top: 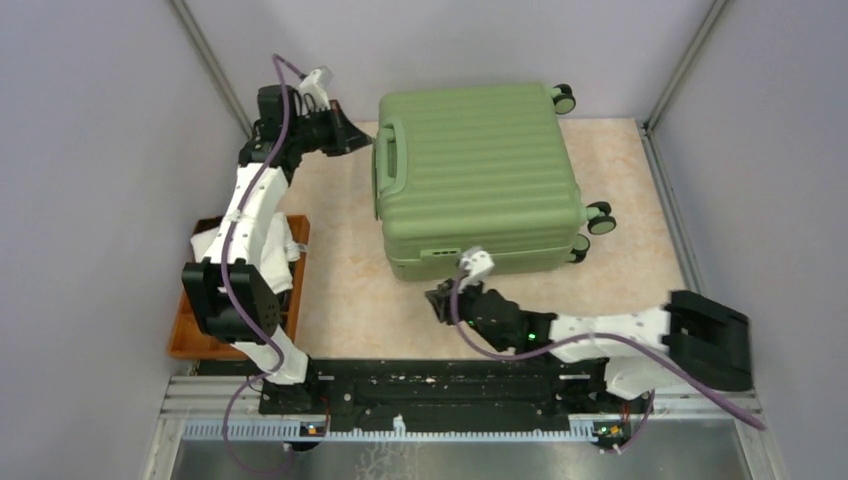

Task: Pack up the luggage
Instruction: Zip the luggage at the center of the board.

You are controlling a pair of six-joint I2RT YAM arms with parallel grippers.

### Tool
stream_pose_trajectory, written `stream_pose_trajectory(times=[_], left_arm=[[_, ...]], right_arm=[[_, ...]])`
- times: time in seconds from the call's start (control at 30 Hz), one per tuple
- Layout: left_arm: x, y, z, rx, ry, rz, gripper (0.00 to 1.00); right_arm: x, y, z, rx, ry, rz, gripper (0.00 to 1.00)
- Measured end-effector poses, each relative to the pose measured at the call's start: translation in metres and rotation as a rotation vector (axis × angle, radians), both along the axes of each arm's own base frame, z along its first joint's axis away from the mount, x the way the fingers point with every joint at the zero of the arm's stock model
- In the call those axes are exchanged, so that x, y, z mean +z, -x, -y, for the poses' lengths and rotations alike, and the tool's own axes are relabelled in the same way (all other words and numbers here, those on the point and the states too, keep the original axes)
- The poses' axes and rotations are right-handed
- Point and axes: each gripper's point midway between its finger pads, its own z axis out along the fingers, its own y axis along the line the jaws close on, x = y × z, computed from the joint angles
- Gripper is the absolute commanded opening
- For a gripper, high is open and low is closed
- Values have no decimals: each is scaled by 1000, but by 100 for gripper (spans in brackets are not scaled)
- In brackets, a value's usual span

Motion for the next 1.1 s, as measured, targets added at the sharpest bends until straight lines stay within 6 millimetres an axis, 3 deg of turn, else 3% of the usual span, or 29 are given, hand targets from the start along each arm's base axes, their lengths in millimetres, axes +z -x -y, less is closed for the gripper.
stream_pose_trajectory(times=[0.07, 0.1, 0.13, 0.2, 0.27, 0.37, 0.57, 0.7, 0.83, 1.1], left_arm=[[0, -12, -28, 62, -5, 10, 50], [1, -20, -44, 97, -12, 20, 78], [1, -28, -56, 124, -28, 40, 96], [1, -48, -77, 183, -59, 76, 99], [-3, -69, -83, 206, -89, 116, 99], [-17, -98, -73, 192, -127, 153, 99], [-49, -167, -47, 176, -161, 208, 99], [-61, -189, -53, 240, -185, 231, 99], [-67, -204, -53, 277, -157, 255, 99], [-74, -208, -45, 196, -125, 325, 99]], right_arm=[[16, -7, 43, -114, -58, -19, 34], [23, -10, 59, -166, -85, -29, 30], [30, -15, 75, -223, -114, -41, 26], [44, -27, 112, -364, -179, -66, 23], [51, -38, 143, -479, -213, -77, 23], [48, -50, 186, -633, -217, -91, 26], [28, -70, 245, -839, -168, -130, 26], [12, -76, 268, -912, -131, -168, 26], [4, -77, 275, -934, -116, -198, 27], [-15, -86, 307, -1033, -80, -233, 27]])
